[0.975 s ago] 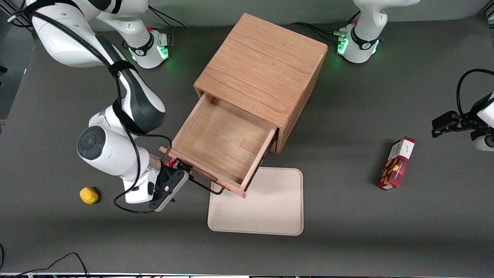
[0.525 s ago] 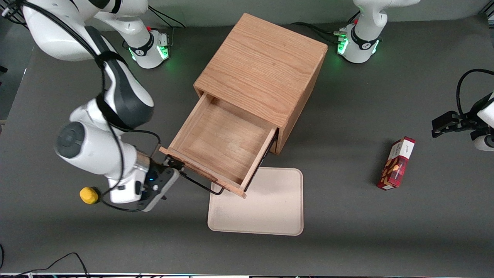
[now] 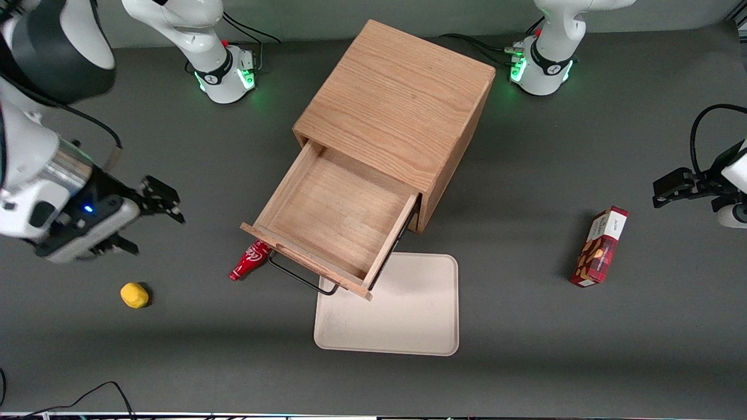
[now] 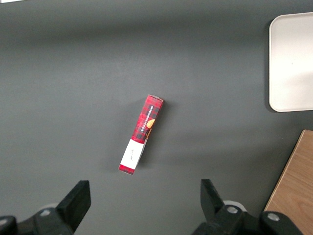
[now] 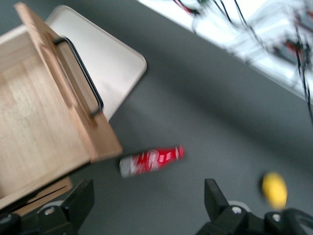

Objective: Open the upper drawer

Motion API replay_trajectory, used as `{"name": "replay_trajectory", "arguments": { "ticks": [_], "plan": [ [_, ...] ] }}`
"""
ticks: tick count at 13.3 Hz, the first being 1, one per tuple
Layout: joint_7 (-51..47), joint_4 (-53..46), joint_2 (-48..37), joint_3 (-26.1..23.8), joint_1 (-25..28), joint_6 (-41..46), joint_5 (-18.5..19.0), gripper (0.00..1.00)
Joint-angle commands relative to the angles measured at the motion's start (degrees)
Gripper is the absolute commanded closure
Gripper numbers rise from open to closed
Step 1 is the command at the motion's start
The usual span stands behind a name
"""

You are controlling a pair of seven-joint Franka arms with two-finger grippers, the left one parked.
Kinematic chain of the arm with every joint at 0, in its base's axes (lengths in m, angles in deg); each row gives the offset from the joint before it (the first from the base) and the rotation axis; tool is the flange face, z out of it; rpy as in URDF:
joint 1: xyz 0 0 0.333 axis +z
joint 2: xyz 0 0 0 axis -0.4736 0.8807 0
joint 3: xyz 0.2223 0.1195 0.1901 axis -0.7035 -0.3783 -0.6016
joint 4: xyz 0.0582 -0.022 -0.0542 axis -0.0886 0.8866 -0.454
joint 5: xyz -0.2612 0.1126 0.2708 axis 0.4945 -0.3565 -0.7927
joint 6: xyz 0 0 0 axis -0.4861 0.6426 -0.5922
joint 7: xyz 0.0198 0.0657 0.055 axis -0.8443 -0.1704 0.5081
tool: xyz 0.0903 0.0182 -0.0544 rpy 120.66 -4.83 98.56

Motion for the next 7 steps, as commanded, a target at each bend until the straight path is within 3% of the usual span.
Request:
{"name": "replay_trajectory", "arguments": {
  "ticks": [1, 4, 7],
  "plan": [
    [-16.36, 7.11, -8.40, 3.67, 0.48, 6.08, -1.02, 0.00],
    [-27.66, 7.72, -11.04, 4.73, 1.62, 11.99, 3.89, 0.00],
    [-27.86, 8.16, -11.49, 6.05, 1.62, 12.53, 4.44, 0.00]
  ]
}}
